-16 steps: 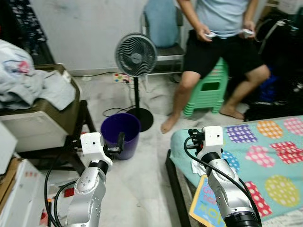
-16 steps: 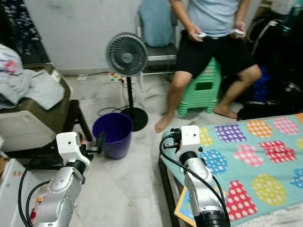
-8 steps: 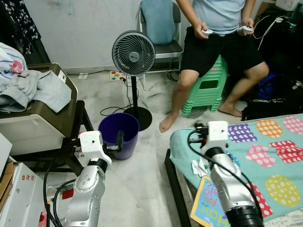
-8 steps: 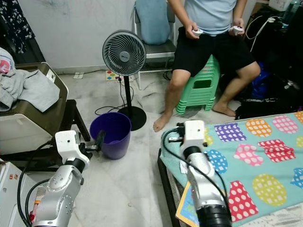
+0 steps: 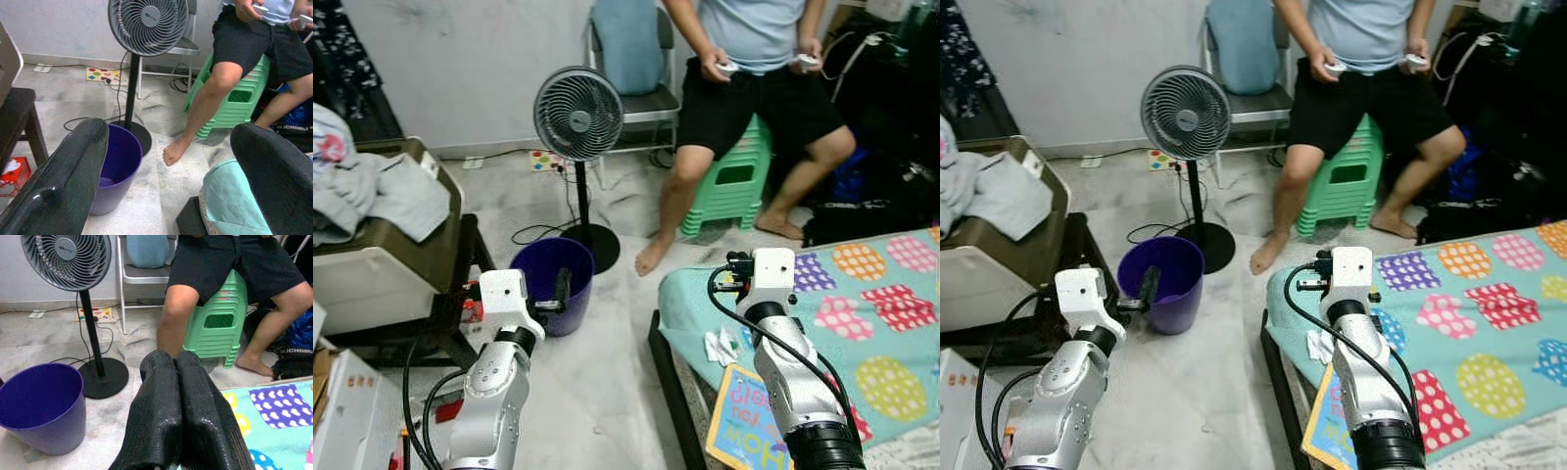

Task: Clean up the room

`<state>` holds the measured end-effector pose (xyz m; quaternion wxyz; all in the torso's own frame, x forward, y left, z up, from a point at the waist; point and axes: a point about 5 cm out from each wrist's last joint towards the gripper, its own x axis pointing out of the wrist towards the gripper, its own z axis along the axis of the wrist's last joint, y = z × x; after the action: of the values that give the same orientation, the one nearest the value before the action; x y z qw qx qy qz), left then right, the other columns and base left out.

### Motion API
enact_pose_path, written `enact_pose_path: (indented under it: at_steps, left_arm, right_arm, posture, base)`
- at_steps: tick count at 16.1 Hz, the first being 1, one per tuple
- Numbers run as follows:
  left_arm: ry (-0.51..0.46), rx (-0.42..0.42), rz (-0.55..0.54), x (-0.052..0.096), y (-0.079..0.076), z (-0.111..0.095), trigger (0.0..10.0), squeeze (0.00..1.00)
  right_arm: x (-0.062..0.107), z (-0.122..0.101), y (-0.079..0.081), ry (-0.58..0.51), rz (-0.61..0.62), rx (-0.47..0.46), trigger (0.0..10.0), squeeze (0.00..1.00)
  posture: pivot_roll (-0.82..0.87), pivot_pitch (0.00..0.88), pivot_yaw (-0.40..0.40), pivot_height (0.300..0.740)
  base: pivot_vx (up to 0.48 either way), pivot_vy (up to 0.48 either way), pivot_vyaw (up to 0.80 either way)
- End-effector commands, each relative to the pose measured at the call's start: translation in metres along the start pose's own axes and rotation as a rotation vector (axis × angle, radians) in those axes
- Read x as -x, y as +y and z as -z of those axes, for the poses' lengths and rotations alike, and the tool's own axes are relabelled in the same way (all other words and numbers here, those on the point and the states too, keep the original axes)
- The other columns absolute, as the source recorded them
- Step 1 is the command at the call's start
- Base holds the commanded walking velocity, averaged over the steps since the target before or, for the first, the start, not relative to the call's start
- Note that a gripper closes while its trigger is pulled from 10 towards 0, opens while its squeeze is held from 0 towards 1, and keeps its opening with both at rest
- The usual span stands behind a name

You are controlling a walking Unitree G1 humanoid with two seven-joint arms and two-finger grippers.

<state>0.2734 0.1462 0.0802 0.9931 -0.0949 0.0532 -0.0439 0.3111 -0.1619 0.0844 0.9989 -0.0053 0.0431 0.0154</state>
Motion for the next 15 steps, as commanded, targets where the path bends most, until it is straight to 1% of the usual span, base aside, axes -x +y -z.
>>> enact_pose_path:
  at_steps: [1,3,6,13,15]
  left_arm:
    - [0.002,-0.011,0.013,0.0008,-0.0015,0.0009,10.0,0.0]
    - [0.001,-0.017,0.017,0.0009,-0.0017,0.0006,10.0,0.0]
    - [0.0,-0.017,0.019,0.0009,-0.0024,0.0008,10.0,0.0]
    - [-0.001,-0.015,0.022,0.0012,-0.0034,0.0015,10.0,0.0]
    - [0.0,-0.015,0.022,0.0012,-0.0034,0.0017,10.0,0.0]
  right_arm:
    - [-0.0002,0.0001,-0.0024,-0.001,0.01,0.005,10.0,0.0]
    - [-0.0008,-0.0001,-0.0017,-0.003,0.008,0.004,10.0,0.0]
    - [-0.0012,0.0002,-0.002,-0.003,0.005,0.005,10.0,0.0]
    - [-0.0012,0.0007,-0.0028,-0.002,0.003,0.006,10.0,0.0]
    - [-0.0012,0.0011,-0.0029,0.001,0.004,0.007,10.0,0.0]
  posture:
    - [-0.08,0.0,-0.003,0.74]
    - [-0.08,0.0,-0.003,0.74]
    - [-0.08,0.0,-0.004,0.74]
    - [-0.08,0.0,-0.006,0.74]
    - [-0.08,0.0,-0.006,0.74]
  base:
    - [0.0,0.0,-0.66]
    - [0.0,0.0,-0.51]
    - [0.0,0.0,0.0]
    - [0.28,0.0,0.0]
    - [0.307,0.0,-0.48]
